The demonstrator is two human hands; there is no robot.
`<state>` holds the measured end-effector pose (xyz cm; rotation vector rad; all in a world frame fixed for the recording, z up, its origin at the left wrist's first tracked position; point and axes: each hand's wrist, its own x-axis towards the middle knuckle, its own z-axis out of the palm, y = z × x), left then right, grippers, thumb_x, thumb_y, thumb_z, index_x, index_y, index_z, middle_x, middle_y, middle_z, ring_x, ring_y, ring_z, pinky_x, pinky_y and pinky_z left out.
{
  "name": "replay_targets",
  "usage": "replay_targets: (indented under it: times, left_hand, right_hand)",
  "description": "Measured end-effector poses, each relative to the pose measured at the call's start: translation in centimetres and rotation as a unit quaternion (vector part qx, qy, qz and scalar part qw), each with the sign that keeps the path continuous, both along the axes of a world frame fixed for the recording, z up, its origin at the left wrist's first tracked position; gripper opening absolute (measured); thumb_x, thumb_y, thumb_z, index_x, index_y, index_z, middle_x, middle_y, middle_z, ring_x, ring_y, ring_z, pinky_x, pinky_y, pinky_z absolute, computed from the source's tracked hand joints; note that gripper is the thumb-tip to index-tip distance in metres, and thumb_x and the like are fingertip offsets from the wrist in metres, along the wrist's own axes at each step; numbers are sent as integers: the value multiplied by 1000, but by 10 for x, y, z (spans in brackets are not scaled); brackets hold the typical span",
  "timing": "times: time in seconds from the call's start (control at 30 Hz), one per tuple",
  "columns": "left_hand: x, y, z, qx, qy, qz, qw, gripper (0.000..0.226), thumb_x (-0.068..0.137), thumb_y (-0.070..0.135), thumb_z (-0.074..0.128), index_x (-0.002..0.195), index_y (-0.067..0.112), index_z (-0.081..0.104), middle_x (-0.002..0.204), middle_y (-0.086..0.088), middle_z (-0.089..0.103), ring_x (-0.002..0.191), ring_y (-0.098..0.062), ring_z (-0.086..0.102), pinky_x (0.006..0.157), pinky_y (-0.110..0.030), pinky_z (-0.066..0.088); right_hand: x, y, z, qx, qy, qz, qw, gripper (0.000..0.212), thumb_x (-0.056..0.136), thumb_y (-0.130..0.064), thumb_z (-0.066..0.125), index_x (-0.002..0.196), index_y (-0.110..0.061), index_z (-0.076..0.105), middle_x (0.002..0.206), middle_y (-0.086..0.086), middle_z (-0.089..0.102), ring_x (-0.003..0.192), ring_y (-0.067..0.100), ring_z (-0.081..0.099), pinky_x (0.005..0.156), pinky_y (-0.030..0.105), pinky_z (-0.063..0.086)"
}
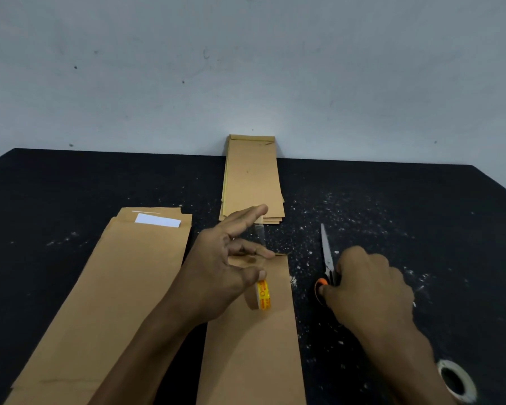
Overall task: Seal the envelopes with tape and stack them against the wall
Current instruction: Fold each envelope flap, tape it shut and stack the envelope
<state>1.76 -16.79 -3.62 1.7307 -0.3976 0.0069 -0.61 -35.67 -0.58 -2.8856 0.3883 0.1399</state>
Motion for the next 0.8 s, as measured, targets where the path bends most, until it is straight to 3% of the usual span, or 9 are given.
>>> replay_targets:
  times: [0.1,0.17,0.23,0.27,0.33,0.4,0.5,0.67,0.8]
  left_hand:
    - [1,1,5,-7,0,-2,1000,89,73,-20,72,146,22,45,151,14,41,99,-13,72,76,-33,62]
    - [0,2,8,-8,0,2,1000,89,73,-20,73,146,22,44,150,16,41,99,-12,72,74,-29,61]
    - [0,5,11,-10,3,7,1000,89,74,-19,73,146,24,44,151,16,41,99,-11,72,72,-27,61]
    - [0,6,12,-7,4,9,1000,89,74,-18,73,147,24,43,152,16,40,99,-11,72,72,-27,61]
    - [1,9,14,-6,10,13,1000,90,73,-17,74,146,26,44,152,17,41,100,-11,71,72,-30,62]
    - [2,13,18,-16,18,14,1000,90,72,-18,75,145,26,45,150,18,43,100,-12,71,74,-33,62]
    - [2,23,25,-31,28,14,999,90,71,-20,73,144,24,46,146,22,45,102,-13,71,75,-36,62]
    - [7,55,43,-49,42,20,998,90,67,-24,71,142,21,48,142,19,52,102,-21,72,76,-37,62]
    - [9,77,58,12,44,-16,999,90,68,-21,73,143,22,48,143,18,53,102,-23,72,81,-38,61]
  right_hand:
    - [1,-5,-4,33,11,14,999,27,99,-29,55,81,-23,36,80,-4,30,86,21,40,75,35,40]
    - [7,-13,-10,82,-13,14,996,6,99,-28,54,100,-23,51,91,0,47,90,23,49,80,39,48]
    - [12,-20,-15,177,-58,17,982,13,99,-21,55,110,-28,59,102,1,64,93,23,62,84,44,55]
    - [14,-22,-16,257,-78,23,963,17,99,-15,56,108,-28,61,98,1,70,90,22,67,81,44,58]
    - [14,-17,-11,443,-89,47,891,24,96,-1,60,106,-22,64,84,7,75,80,23,73,67,36,61]
    - [12,-11,-6,559,-93,85,820,26,83,-4,73,106,-16,67,80,15,74,71,27,71,53,26,55]
    - [11,-6,-2,601,-83,128,784,39,63,-22,82,99,-11,74,76,24,71,62,28,67,56,25,54]
    - [13,-13,-3,627,13,179,758,47,58,-35,94,92,-7,79,70,21,68,52,19,60,50,23,51]
    - [12,-16,-2,605,108,219,758,38,57,-20,87,90,-3,80,65,17,69,48,14,61,46,21,51]
